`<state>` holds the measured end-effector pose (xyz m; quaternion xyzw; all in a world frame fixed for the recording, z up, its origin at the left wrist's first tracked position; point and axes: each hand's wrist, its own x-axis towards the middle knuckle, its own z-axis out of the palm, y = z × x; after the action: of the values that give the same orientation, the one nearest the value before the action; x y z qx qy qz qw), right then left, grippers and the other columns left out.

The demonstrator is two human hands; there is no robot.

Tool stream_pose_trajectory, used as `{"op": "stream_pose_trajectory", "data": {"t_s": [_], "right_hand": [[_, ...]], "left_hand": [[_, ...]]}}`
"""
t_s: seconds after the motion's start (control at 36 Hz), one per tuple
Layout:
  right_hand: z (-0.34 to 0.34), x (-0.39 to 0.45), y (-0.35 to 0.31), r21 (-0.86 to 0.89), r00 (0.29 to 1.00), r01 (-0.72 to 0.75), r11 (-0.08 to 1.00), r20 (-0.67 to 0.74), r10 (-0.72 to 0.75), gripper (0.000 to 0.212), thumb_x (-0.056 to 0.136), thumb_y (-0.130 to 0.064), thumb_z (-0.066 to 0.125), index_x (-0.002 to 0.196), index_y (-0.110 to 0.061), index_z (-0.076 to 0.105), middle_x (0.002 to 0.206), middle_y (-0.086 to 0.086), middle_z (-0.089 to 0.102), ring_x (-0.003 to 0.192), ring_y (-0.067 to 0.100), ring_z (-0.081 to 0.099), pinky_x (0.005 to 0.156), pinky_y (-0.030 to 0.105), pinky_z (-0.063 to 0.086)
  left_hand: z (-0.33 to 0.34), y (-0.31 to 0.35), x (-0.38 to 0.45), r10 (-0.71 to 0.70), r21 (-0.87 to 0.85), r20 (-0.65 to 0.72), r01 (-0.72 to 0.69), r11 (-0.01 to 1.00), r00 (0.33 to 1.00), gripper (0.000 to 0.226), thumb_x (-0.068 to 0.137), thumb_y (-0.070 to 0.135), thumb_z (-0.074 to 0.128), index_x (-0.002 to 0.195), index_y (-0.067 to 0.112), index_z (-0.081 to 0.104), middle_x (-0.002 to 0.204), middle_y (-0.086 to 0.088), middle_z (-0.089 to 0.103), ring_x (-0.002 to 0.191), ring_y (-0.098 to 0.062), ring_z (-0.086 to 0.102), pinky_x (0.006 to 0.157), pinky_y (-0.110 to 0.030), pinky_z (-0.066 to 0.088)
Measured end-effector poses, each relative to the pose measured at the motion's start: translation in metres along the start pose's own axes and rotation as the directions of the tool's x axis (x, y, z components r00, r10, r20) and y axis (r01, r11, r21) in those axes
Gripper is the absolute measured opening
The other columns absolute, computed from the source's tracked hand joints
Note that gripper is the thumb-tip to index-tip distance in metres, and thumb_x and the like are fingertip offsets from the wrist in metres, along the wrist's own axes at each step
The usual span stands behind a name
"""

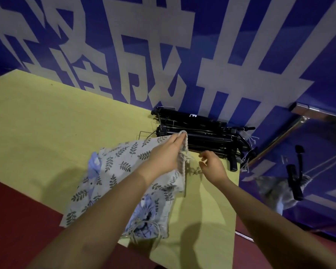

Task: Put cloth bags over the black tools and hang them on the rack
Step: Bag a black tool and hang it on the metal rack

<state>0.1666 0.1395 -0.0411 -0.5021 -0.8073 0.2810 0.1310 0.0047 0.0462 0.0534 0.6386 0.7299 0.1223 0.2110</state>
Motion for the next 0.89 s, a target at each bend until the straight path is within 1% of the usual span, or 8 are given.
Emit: {"op": "stream_pose_trajectory", "data": {"t_s": [0.08,0.31,0.42,0.53,0.58,0.67,0.81,0.89], "right_hand": [[-0.001,-0.003,0.020,-0.120,0.991,-0.109,0.987,0.058,0.116,0.030,0.089,-0.011,0.057,0.119,-0.009,0.056,0.120,0.010,0.055,0.105,0.028,0.055,0.086,0.037,0.047],[0.006,-0.020,0.050,-0.294,0.946,-0.248,0.923,0.133,0.297,0.040,0.088,-0.021,0.060,0.124,-0.006,0.049,0.124,0.013,0.052,0.111,0.030,0.053,0.093,0.041,0.048],[0.011,-0.023,0.054,-0.298,0.943,-0.266,0.917,0.116,0.311,0.037,0.093,-0.024,0.055,0.123,-0.004,0.049,0.122,0.014,0.052,0.111,0.030,0.052,0.094,0.040,0.047],[0.016,-0.025,0.052,-0.297,0.948,-0.253,0.921,0.113,0.298,0.027,0.095,-0.019,0.049,0.115,-0.002,0.054,0.114,0.016,0.058,0.102,0.031,0.057,0.088,0.040,0.050],[0.016,-0.026,0.048,-0.300,0.958,-0.224,0.927,0.106,0.265,0.026,0.095,-0.020,0.048,0.113,-0.002,0.055,0.112,0.016,0.058,0.101,0.032,0.057,0.086,0.039,0.047],[0.016,-0.022,0.034,-0.120,0.987,-0.143,0.982,0.062,0.151,0.020,0.092,-0.019,0.054,0.102,-0.003,0.062,0.106,0.015,0.061,0.099,0.033,0.058,0.086,0.039,0.046],[0.013,-0.015,-0.018,0.158,1.000,-0.009,0.987,0.007,0.008,0.011,0.087,-0.028,0.066,0.093,-0.018,0.069,0.104,0.002,0.051,0.104,0.018,0.038,0.083,0.026,0.023],[0.014,-0.013,-0.050,0.213,0.999,0.040,0.976,-0.014,-0.038,0.012,0.082,-0.032,0.071,0.090,-0.022,0.072,0.100,0.000,0.041,0.102,0.017,0.032,0.075,0.023,0.016]], "left_hand": [[0.005,0.003,0.006,-0.056,-0.015,0.067,0.057,0.998,0.996,0.096,0.079,-0.010,0.049,0.151,0.021,-0.007,0.159,0.005,0.001,0.070,-0.012,0.050,0.045,-0.020,0.029],[0.043,0.005,0.009,-0.171,-0.168,0.213,0.208,0.964,0.962,0.109,0.079,-0.008,0.057,0.148,0.027,-0.019,0.158,0.008,-0.017,0.067,-0.010,0.055,0.046,-0.022,0.038],[0.054,0.001,0.007,-0.155,-0.208,0.204,0.198,0.958,0.967,0.107,0.079,-0.006,0.058,0.149,0.027,-0.016,0.159,0.008,-0.013,0.092,-0.019,0.062,0.049,-0.024,0.042],[0.056,-0.003,0.007,-0.146,-0.239,0.193,0.191,0.952,0.970,0.103,0.080,-0.006,0.057,0.150,0.029,-0.011,0.160,0.007,-0.008,0.085,-0.017,0.064,0.049,-0.025,0.043],[0.055,-0.006,0.006,-0.155,-0.234,0.178,0.195,0.952,0.972,0.101,0.080,-0.008,0.052,0.151,0.029,-0.008,0.160,0.008,-0.006,0.100,-0.022,0.063,0.055,-0.029,0.048],[0.051,-0.010,0.004,-0.173,-0.176,0.144,0.198,0.964,0.974,0.098,0.079,-0.012,0.045,0.151,0.029,-0.008,0.160,0.008,-0.004,0.119,-0.021,0.053,0.065,-0.038,0.054],[0.042,-0.023,0.000,-0.181,-0.054,0.089,0.186,0.981,0.979,0.100,0.080,-0.009,0.050,0.150,0.025,-0.013,0.159,0.004,-0.001,0.065,-0.018,0.055,0.044,-0.028,0.037],[0.032,-0.031,-0.005,-0.187,0.015,0.073,0.186,0.982,0.980,0.100,0.081,-0.004,0.053,0.150,0.026,-0.013,0.160,0.002,-0.003,0.067,-0.015,0.048,0.043,-0.022,0.030]]}}
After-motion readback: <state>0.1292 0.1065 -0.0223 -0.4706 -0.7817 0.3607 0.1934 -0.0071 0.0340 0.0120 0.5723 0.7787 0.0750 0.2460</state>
